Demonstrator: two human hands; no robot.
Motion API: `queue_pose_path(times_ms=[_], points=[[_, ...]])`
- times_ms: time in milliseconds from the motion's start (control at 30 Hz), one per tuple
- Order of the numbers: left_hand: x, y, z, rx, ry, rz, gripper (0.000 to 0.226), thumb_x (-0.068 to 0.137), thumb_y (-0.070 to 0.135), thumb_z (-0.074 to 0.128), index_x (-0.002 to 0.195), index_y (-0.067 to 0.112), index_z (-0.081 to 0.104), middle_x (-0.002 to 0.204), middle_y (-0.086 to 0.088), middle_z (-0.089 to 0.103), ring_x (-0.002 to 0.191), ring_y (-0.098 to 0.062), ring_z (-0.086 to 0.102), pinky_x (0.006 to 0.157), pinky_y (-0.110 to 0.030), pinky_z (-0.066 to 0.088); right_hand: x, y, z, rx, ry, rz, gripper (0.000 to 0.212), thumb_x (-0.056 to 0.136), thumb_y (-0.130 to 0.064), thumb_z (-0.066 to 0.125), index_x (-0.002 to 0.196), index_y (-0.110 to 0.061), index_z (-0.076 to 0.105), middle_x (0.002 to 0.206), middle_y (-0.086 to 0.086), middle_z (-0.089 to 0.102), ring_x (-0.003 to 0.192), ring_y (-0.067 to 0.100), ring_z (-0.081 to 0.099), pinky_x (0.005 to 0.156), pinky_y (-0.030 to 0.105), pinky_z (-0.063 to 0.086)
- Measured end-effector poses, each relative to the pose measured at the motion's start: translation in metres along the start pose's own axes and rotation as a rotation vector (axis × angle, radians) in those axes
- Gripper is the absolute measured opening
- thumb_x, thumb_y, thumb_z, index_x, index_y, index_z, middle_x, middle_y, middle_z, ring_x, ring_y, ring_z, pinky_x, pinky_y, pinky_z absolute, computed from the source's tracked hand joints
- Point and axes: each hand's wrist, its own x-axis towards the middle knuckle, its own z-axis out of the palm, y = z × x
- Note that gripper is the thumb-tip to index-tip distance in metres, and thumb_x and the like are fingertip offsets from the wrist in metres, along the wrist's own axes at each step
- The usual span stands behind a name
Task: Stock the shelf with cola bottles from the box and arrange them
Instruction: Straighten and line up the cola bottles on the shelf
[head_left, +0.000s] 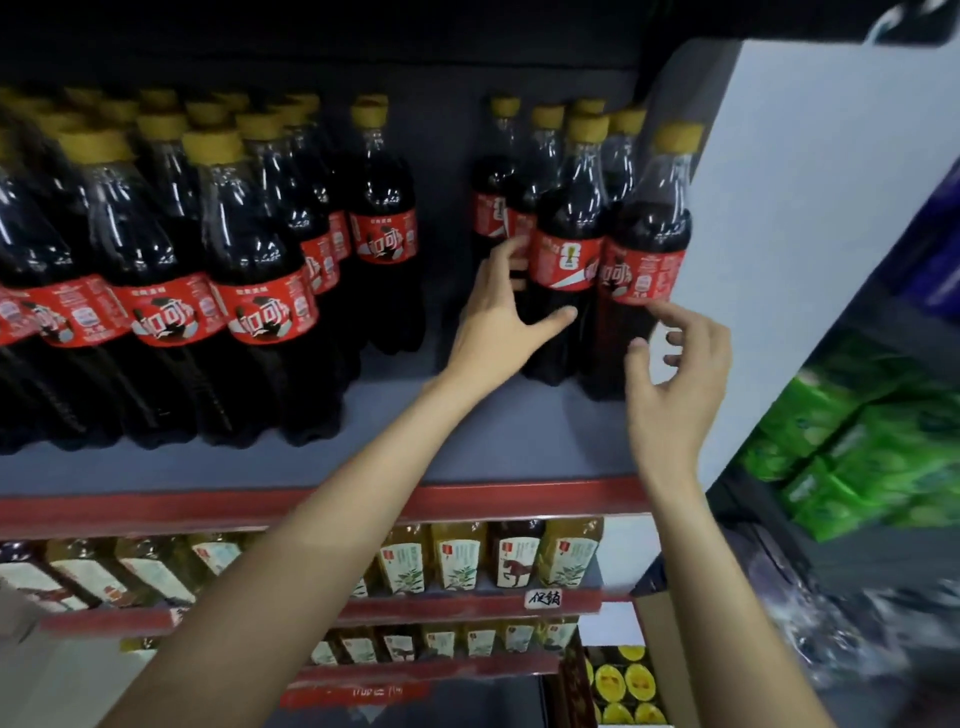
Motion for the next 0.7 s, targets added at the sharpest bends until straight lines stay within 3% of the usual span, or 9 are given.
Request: queue_pose_path(times_ms=[133,200,300,367,433,467,533,600,700], points=[[0.008,-0.001,0.021,0.054,0.026,-0.057,0.100,0.069,0.034,0.084,0.144,0.020,0.020,0.142,-0.005,0.041,0.125,-0.021,0.047,0.101,-0.043,0.043,-0.003,-0.001,-0.005,0.058,-0.065,-0.004,0.027,0.086,-0.003,0.052,0.110,-0.012,0.062,0.107,0.004,0.058,0.086,-0.001,0.053,0.075,0.012,0.043],[0.008,-0.004,0.022,0.069,0.033,-0.047,0.098,0.070,0.032,0.082,0.144,0.020,0.019,0.142,-0.004,0.043,0.125,-0.021,0.048,0.100,-0.044,0.044,-0.005,-0.006,-0.003,0.078,-0.127,-0.027,0.026,0.087,-0.002,0.052,0.111,-0.010,0.062,0.106,0.002,0.060,0.086,-0.003,0.055,0.075,0.015,0.048],[-0.001,-0.012,0.007,0.036,-0.011,-0.038,0.096,0.076,0.029,0.079,0.148,0.022,0.015,0.145,-0.004,0.042,0.127,-0.021,0.048,0.102,-0.046,0.044,-0.008,-0.014,0.003,0.068,-0.297,-0.022,0.038,0.091,-0.003,0.054,0.129,-0.009,0.053,0.121,0.006,0.057,0.101,0.008,0.058,0.087,0.024,0.052],[-0.011,-0.017,-0.013,-0.028,-0.068,-0.033,0.095,0.080,0.019,0.076,0.150,0.020,0.012,0.144,0.002,0.041,0.125,-0.008,0.049,0.105,-0.037,0.044,-0.007,-0.018,0.012,0.016,-0.407,-0.017,0.056,0.092,-0.009,0.056,0.144,-0.013,0.036,0.134,0.007,0.048,0.115,0.016,0.054,0.096,0.034,0.049],[-0.022,-0.018,-0.036,-0.059,-0.148,-0.040,0.093,0.084,0.008,0.070,0.151,0.019,0.006,0.137,0.008,0.041,0.115,0.010,0.049,0.097,-0.016,0.045,-0.001,-0.019,0.023,-0.012,-0.557,-0.013,0.076,0.090,-0.014,0.062,0.152,-0.019,0.018,0.143,0.009,0.042,0.127,0.021,0.047,0.103,0.041,0.044],[-0.027,-0.018,-0.048,-0.062,-0.183,-0.044,0.092,0.085,0.007,0.068,0.150,0.022,0.004,0.138,0.008,0.039,0.117,0.010,0.048,0.094,-0.012,0.044,0.003,-0.020,0.029,0.041,-0.659,0.003,0.085,0.088,-0.014,0.065,0.153,-0.021,0.011,0.145,0.009,0.041,0.131,0.021,0.045,0.106,0.042,0.042],[-0.034,-0.019,-0.065,-0.056,-0.225,-0.053,0.091,0.088,0.007,0.065,0.147,0.029,-0.001,0.142,0.005,0.036,0.129,-0.004,0.043,0.096,-0.013,0.044,0.012,-0.023,0.038,0.233,-0.869,0.092,0.097,0.085,-0.007,0.069,0.153,-0.027,0.003,0.139,0.006,0.048,0.126,0.012,0.050,0.106,0.034,0.044],[-0.042,-0.019,-0.075,-0.025,-0.210,-0.052,0.090,0.089,0.007,0.062,0.147,0.032,-0.003,0.147,0.006,0.032,0.134,-0.008,0.038,0.100,-0.015,0.042,0.019,-0.025,0.047,0.298,-0.992,0.099,0.100,0.084,-0.002,0.069,0.152,-0.031,0.002,0.125,-0.008,0.053,0.111,-0.001,0.057,0.097,0.020,0.048],[-0.057,-0.019,-0.076,0.148,0.029,-0.016,0.086,0.090,0.011,0.063,0.152,0.026,0.004,0.152,0.005,0.029,0.132,-0.008,0.039,0.103,-0.023,0.043,0.018,-0.036,0.067,0.267,-1.019,-0.031,0.097,0.084,-0.003,0.069,0.152,-0.029,0.004,0.125,-0.027,0.046,0.112,-0.007,0.052,0.099,0.017,0.044]])
